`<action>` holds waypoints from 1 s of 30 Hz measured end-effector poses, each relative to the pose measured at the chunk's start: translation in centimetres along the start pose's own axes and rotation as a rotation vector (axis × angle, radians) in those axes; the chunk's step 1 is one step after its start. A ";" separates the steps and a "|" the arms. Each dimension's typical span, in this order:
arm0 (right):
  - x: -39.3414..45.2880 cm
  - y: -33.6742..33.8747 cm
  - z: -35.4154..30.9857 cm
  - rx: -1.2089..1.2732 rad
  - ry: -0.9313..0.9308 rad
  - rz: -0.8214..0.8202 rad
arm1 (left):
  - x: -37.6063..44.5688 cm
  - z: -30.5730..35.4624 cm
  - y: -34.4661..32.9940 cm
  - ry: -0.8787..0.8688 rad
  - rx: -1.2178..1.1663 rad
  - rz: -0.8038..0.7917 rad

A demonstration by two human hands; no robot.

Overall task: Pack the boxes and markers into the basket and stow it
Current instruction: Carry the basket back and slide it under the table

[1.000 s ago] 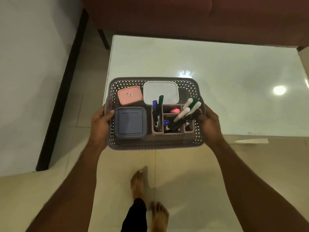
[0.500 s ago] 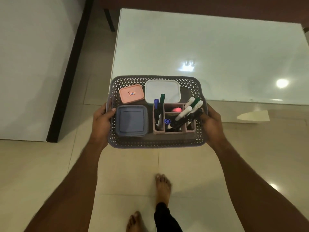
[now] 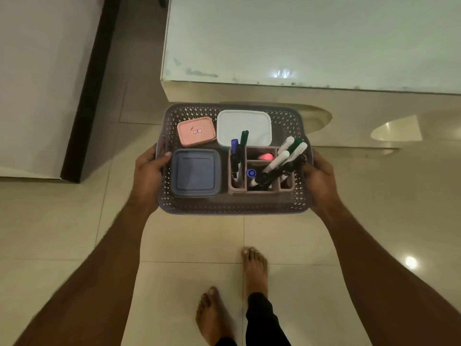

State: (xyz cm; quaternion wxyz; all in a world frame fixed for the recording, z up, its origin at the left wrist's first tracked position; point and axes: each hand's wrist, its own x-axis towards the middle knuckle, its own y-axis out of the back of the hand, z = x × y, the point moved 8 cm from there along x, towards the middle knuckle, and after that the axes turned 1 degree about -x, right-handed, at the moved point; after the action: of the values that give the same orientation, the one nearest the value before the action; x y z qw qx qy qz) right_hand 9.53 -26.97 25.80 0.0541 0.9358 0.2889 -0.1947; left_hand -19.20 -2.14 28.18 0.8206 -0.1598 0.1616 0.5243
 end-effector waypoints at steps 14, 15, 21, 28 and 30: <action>8.2 -0.1 12.8 -0.024 0.044 -0.009 | 9.2 -13.8 0.5 -0.014 0.012 0.018; 9.3 -0.1 13.4 -0.030 0.053 -0.002 | 10.2 -14.4 0.3 -0.025 0.009 0.015; 15.7 -0.9 16.7 0.013 0.091 0.017 | 16.8 -17.3 -1.1 -0.082 0.007 0.004; 23.0 -1.4 17.7 0.057 0.164 0.015 | 24.1 -18.1 -3.8 -0.151 -0.029 -0.041; 24.8 -1.5 16.9 0.058 0.197 0.009 | 25.8 -18.0 -4.7 -0.171 -0.030 -0.031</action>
State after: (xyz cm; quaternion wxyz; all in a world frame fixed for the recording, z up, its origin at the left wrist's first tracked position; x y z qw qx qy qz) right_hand 21.80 -16.47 0.49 -0.0005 0.9529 0.2827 -0.1099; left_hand -6.41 9.04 1.31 0.8370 -0.1293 0.0808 0.5255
